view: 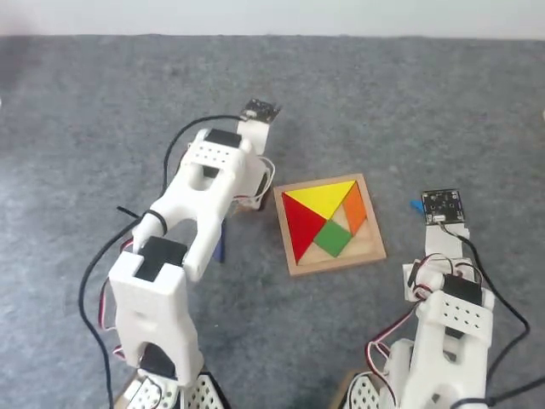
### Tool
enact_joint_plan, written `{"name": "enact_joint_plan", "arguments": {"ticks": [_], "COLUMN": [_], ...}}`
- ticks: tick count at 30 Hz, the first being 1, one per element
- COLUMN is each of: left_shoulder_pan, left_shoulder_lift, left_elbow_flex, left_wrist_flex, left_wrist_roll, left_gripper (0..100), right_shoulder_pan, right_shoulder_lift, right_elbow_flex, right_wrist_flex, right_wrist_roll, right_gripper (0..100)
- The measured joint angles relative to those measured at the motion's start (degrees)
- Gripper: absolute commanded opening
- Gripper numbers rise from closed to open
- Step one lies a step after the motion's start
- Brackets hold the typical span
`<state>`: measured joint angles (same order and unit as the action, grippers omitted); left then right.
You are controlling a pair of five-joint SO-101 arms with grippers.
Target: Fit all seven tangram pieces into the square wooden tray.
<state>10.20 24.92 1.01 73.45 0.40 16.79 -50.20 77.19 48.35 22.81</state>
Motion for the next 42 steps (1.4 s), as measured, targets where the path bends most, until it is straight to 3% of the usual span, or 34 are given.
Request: {"name": "enact_joint_plan", "arguments": {"ticks": [9,12,17,36,42], "left_shoulder_pan": [6.9,5.0,-0.8,-1.6,-1.2], "left_shoulder_lift": [0.4,2.0,6.2,11.3,10.8], "left_elbow_flex": [-13.8,-14.0,-12.9,-10.3,-8.2], "left_wrist_flex": [10.7,10.8,9.7,7.0,5.0], "left_wrist_roll": [0.1,0.2,0.6,0.5,0.0], "left_gripper": [17,24,23,22,14], "right_shoulder_pan": [-0.1,0.0,-0.1,-2.5,-2.4], "right_shoulder_lift": [0.0,0.0,0.0,-0.2,-0.2], "right_elbow_flex": [0.0,0.0,0.0,0.0,0.0], "right_wrist_flex": [0.0,0.0,0.0,0.0,0.0], "right_wrist_roll": [0.0,0.0,0.0,0.0,0.0], "right_gripper": [27.0,27.0,27.0,27.0,27.0]}}
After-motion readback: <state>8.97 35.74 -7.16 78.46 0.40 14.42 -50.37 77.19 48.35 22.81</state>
